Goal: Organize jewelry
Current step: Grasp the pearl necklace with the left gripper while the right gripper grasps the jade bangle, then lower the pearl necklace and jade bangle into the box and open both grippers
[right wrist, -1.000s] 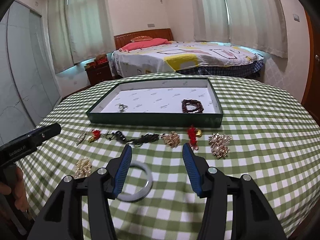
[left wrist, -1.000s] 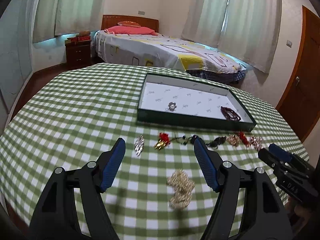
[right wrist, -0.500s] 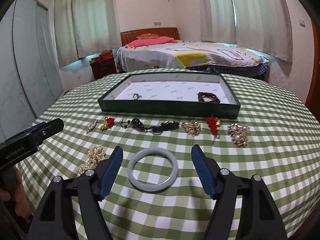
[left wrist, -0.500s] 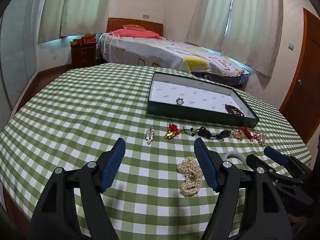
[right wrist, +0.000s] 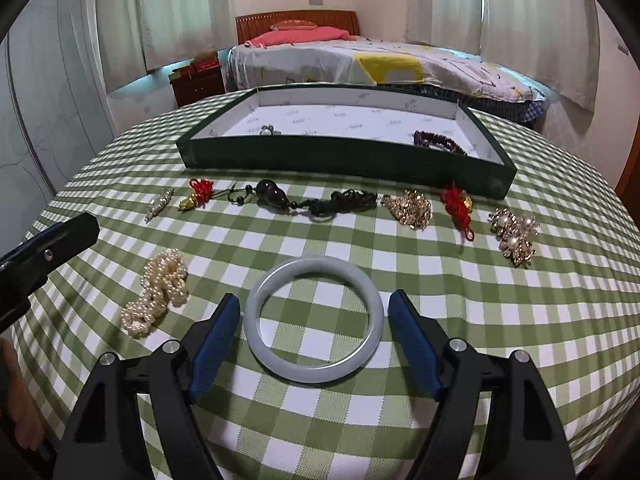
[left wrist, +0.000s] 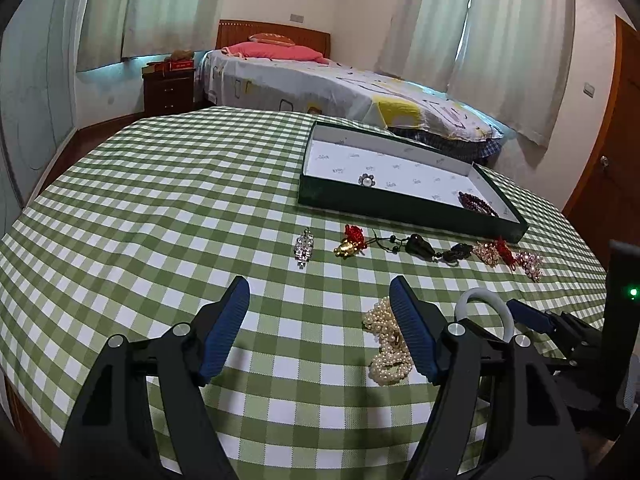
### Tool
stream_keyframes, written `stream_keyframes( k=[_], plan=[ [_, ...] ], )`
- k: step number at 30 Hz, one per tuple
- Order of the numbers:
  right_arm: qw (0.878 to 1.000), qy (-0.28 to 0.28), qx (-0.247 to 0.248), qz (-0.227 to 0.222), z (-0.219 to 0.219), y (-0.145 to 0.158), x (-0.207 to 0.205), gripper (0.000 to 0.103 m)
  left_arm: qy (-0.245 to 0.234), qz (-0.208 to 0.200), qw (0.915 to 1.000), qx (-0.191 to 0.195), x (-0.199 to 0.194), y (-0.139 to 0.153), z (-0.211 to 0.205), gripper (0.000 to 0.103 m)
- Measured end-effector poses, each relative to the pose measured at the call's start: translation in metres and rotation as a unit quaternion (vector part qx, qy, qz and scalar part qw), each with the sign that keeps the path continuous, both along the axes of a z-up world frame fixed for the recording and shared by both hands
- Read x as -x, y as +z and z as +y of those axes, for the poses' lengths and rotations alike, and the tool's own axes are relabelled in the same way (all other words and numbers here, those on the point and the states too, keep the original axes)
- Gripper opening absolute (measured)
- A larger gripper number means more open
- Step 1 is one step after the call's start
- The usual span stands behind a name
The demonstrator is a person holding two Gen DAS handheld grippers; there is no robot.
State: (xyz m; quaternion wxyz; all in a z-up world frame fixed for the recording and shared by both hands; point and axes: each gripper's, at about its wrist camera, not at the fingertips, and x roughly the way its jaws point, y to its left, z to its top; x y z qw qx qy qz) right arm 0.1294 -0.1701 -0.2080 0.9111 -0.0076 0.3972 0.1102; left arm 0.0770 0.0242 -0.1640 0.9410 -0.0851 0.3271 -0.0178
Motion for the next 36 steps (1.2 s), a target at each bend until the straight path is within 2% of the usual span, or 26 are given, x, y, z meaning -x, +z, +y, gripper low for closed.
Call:
stream_keyframes(
  k=[2, 4, 6, 13, 21, 26, 29, 30, 32, 33, 36],
  plan=[
    [1.0, 0.001, 0.003, 0.001, 0.001, 0.0, 0.001, 0.074, -0.003, 0.003, 1.0, -0.001, -0.001, -0.001, -0.002, 0.071],
    [1.0, 0.001, 0.005, 0.0, -0.001, 0.001, 0.002, 0.069, -0.005, 0.005, 1.0, -0.002, -0.001, -0.002, -0.004, 0.072],
    [1.0, 0.003, 0.002, 0.0, -0.002, 0.002, 0.002, 0.069, -0.009, 0.005, 0.9999, -0.003, -0.001, -0.002, -0.007, 0.077],
    [1.0, -0.005, -0.017, -0.005, -0.016, 0.008, 0.003, 0.069, -0.036, 0.007, 0.9992, -0.016, -0.003, -0.003, -0.024, 0.077],
    [0.999, -0.034, -0.03, -0.011, -0.045, 0.012, 0.001, 0.069, -0.067, 0.037, 0.9969, -0.017, -0.016, -0.016, -0.046, 0.075],
    [0.998, -0.044, -0.043, -0.011, -0.056, 0.011, -0.002, 0.069, -0.075, 0.066, 0.9948, -0.016, -0.027, -0.029, -0.054, 0.059],
    [0.998, -0.044, -0.048, -0.009, -0.059, 0.009, -0.003, 0.069, -0.076, 0.066, 0.9945, -0.026, -0.028, -0.031, -0.058, 0.049],
    [0.998, -0.044, -0.05, -0.009, -0.06, 0.009, -0.003, 0.069, -0.079, 0.066, 0.9943, -0.026, -0.028, -0.031, -0.058, 0.04],
    [0.998, -0.043, -0.052, -0.008, -0.059, 0.009, -0.003, 0.069, -0.085, 0.064, 0.994, -0.027, -0.027, -0.031, -0.059, 0.031],
    [0.998, -0.042, -0.052, -0.008, -0.059, 0.009, -0.003, 0.069, -0.087, 0.063, 0.9939, -0.026, -0.026, -0.031, -0.059, 0.023],
    [0.998, -0.041, -0.054, -0.009, -0.059, 0.009, -0.003, 0.069, -0.092, 0.061, 0.9935, -0.029, -0.025, -0.031, -0.061, 0.021]
  ],
)
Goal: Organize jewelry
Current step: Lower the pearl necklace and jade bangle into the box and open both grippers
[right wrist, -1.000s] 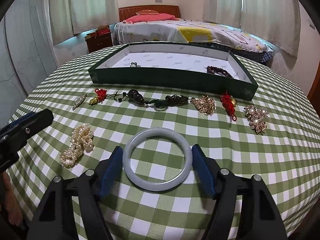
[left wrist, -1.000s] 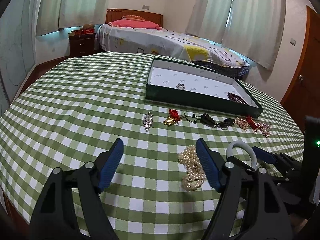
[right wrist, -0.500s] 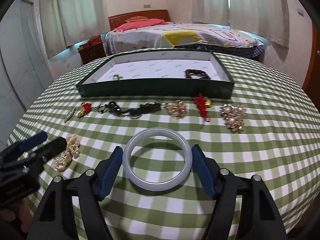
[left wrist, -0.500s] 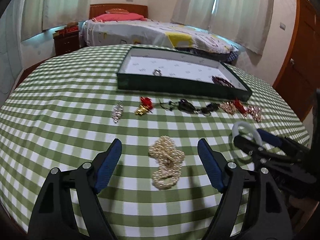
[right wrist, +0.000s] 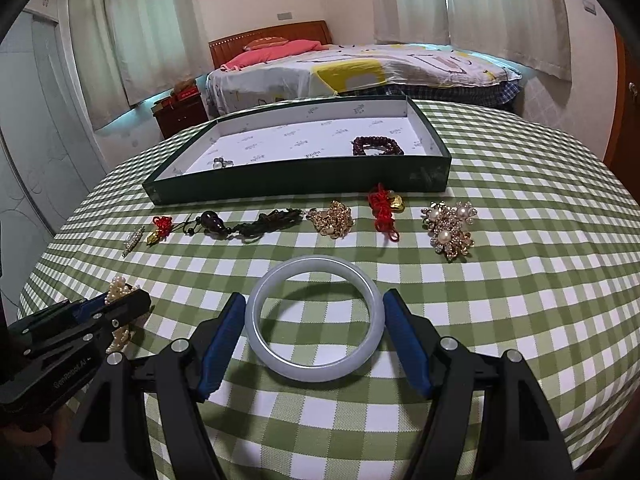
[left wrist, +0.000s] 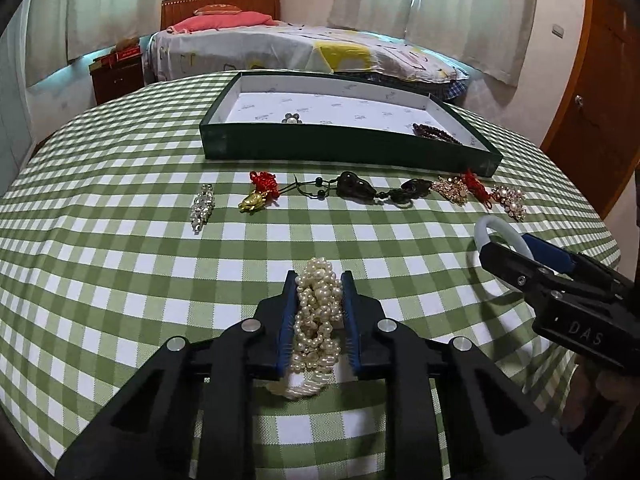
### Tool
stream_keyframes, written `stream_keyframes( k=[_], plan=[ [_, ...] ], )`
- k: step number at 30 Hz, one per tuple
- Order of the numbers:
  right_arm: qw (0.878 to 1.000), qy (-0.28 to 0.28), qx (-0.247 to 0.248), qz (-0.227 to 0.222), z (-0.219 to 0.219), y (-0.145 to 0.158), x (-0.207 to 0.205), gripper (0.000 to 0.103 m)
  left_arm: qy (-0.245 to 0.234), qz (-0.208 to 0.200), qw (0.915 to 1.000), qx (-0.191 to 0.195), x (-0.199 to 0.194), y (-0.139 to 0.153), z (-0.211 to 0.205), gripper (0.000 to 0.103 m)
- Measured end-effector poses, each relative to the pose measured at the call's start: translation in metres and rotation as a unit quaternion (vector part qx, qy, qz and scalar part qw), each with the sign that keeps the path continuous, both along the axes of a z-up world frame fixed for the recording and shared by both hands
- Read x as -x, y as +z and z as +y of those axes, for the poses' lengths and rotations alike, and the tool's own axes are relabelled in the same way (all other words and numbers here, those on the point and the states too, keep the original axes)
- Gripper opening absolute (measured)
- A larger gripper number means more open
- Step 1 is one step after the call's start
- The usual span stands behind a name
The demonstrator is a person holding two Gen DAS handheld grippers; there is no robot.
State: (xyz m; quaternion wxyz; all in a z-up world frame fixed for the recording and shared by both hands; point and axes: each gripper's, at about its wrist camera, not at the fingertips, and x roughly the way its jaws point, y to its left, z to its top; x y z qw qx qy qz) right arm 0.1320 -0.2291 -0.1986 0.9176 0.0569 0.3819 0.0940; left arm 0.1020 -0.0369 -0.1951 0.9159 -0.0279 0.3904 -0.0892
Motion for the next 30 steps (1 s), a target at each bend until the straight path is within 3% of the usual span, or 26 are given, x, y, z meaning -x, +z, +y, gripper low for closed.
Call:
stream_keyframes(
  k=[15, 25, 30],
  plan=[
    [0.999, 0.016, 0.005, -0.032, 0.006, 0.024, -0.009, 0.069, 0.006, -0.052, 0.9984, 0.023, -0.016, 0.038, 0.007, 0.019],
    [0.997, 0.014, 0.0, -0.074, 0.005, 0.056, -0.055, 0.069, -0.009, -0.099, 0.9947, 0.025, -0.066, 0.075, -0.007, 0.019],
    [0.997, 0.013, -0.001, -0.082, 0.005, 0.063, -0.088, 0.069, -0.014, -0.104, 0.9939, 0.034, -0.104, 0.082, -0.014, 0.019]
  ],
)
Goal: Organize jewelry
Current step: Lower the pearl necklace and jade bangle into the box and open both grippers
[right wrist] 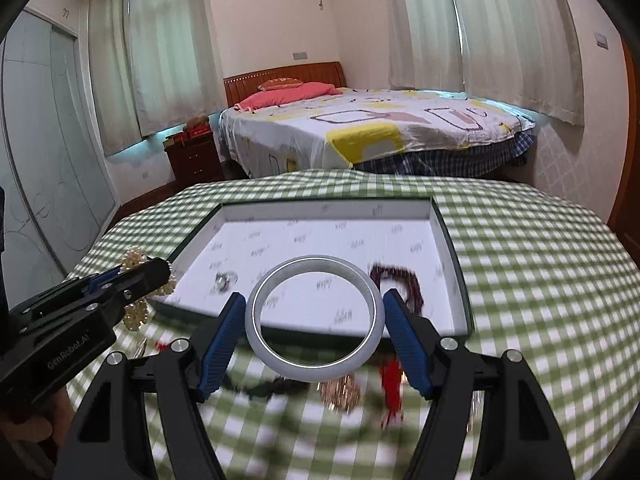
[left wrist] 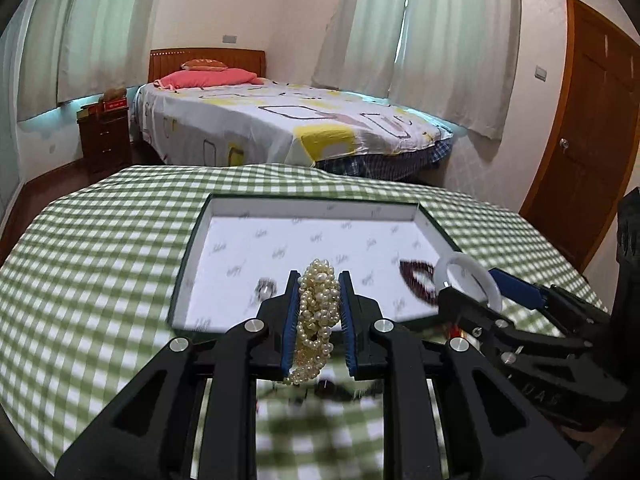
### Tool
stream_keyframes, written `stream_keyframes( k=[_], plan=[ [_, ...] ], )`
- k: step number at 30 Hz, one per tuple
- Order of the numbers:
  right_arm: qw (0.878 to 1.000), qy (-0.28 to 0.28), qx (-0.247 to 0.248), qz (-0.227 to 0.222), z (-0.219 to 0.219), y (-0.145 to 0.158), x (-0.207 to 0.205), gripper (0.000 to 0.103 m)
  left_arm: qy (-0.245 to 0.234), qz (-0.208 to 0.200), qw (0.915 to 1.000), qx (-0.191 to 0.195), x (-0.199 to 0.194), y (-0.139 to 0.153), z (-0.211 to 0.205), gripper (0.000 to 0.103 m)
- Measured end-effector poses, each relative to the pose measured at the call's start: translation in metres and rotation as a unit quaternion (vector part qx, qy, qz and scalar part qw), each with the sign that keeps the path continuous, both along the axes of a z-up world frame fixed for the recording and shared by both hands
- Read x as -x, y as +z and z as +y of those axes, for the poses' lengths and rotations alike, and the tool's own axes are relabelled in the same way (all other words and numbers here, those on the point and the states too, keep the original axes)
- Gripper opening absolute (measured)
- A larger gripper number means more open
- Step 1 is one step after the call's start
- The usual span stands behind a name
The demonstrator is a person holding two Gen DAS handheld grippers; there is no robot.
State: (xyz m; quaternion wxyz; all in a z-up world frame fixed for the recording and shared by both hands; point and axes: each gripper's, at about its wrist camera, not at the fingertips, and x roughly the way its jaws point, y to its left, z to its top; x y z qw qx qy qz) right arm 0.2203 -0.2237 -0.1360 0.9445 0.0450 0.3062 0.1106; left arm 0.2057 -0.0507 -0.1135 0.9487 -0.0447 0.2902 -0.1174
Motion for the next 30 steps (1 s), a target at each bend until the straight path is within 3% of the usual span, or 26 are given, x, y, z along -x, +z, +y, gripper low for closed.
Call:
stream_keyframes(
  k=[6, 15, 25, 30],
  plan=[
    [1.0, 0.004, 0.021, 0.008, 0.008, -0.012, -0.036, 0.069, -0.008, 0.018, 0.9998, 0.005, -0.045, -0.011, -0.009, 0.019],
    [0.996, 0.014, 0.036, 0.077, 0.01, -0.048, -0.076, 0.069, -0.017, 0.089, 0.9958, 0.015, -0.094, -0.054, -0.017, 0.019],
    [0.991, 0.03, 0.071, 0.109, 0.019, -0.056, -0.088, 0.069, -0.036, 0.145, 0.9887, 0.015, -0.109, -0.073, -0.024, 0.019],
    [0.99, 0.036, 0.081, 0.11, 0.019, -0.057, -0.087, 0.069, -0.036, 0.15, 0.988, 0.013, -0.11, -0.076, -0.026, 0.019]
  ],
)
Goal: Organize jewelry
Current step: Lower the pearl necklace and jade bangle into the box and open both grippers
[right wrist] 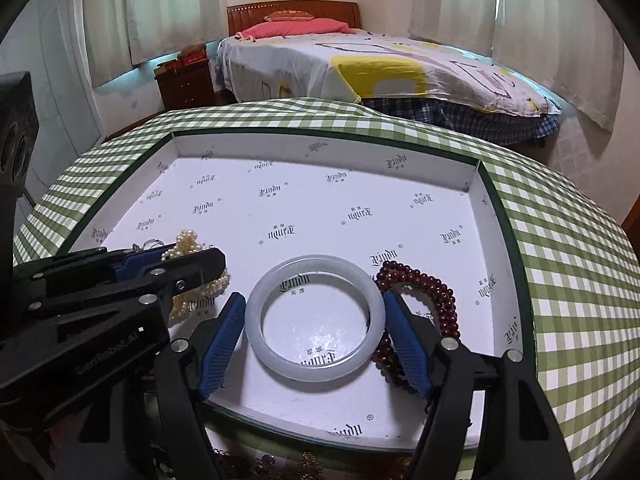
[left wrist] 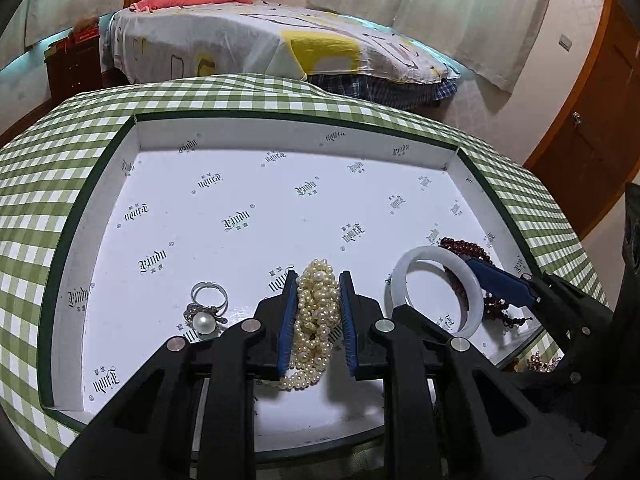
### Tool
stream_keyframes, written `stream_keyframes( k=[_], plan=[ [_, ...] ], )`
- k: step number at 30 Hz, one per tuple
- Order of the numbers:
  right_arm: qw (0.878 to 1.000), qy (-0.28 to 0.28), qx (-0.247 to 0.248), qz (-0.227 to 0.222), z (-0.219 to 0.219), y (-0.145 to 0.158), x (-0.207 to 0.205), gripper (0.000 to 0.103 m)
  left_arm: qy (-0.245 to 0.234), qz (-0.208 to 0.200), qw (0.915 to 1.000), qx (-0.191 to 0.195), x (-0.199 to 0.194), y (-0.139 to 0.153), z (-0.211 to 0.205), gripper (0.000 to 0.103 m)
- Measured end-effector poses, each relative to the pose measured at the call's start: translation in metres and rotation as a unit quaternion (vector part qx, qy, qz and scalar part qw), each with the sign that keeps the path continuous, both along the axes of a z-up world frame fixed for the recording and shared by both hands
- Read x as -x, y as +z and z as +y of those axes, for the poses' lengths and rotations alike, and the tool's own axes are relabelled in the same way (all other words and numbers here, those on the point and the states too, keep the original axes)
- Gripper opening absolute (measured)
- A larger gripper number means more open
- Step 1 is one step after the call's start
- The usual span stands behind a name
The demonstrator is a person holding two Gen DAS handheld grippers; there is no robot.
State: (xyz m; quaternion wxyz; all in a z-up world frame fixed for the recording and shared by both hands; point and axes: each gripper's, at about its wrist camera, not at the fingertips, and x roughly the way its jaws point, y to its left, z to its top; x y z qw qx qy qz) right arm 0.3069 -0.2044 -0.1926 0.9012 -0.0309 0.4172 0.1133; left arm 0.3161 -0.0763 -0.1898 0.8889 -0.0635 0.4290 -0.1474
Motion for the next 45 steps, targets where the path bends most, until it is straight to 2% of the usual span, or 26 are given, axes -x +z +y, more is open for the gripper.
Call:
stream_keyframes(
  k=[11, 15, 16, 36, 45],
  plan=[
    [1.0, 0.001, -0.001, 0.001, -0.001, 0.0, -0.002, 0.072, 0.012, -0.002, 0.9999, 0.006, -0.001, -0.001, 0.006, 0.028],
    [1.0, 0.001, 0.0, -0.002, -0.002, 0.001, -0.002, 0.073, 0.016, -0.004, 0.9998, 0.01, -0.001, 0.0, 0.009, 0.042],
    [1.0, 0.001, -0.001, -0.004, -0.002, 0.001, -0.001, 0.073, 0.016, -0.005, 0.9998, 0.01, 0.0, 0.001, 0.009, 0.043],
    [1.0, -0.002, -0.003, -0.016, -0.002, 0.012, 0.007, 0.073, 0.022, -0.021, 0.9995, 0.005, 0.011, 0.016, 0.015, 0.044],
    [0.999, -0.013, -0.01, -0.035, -0.01, 0.031, 0.024, 0.073, 0.034, -0.049, 0.9982, 0.014, 0.03, 0.045, 0.028, 0.044]
  ],
)
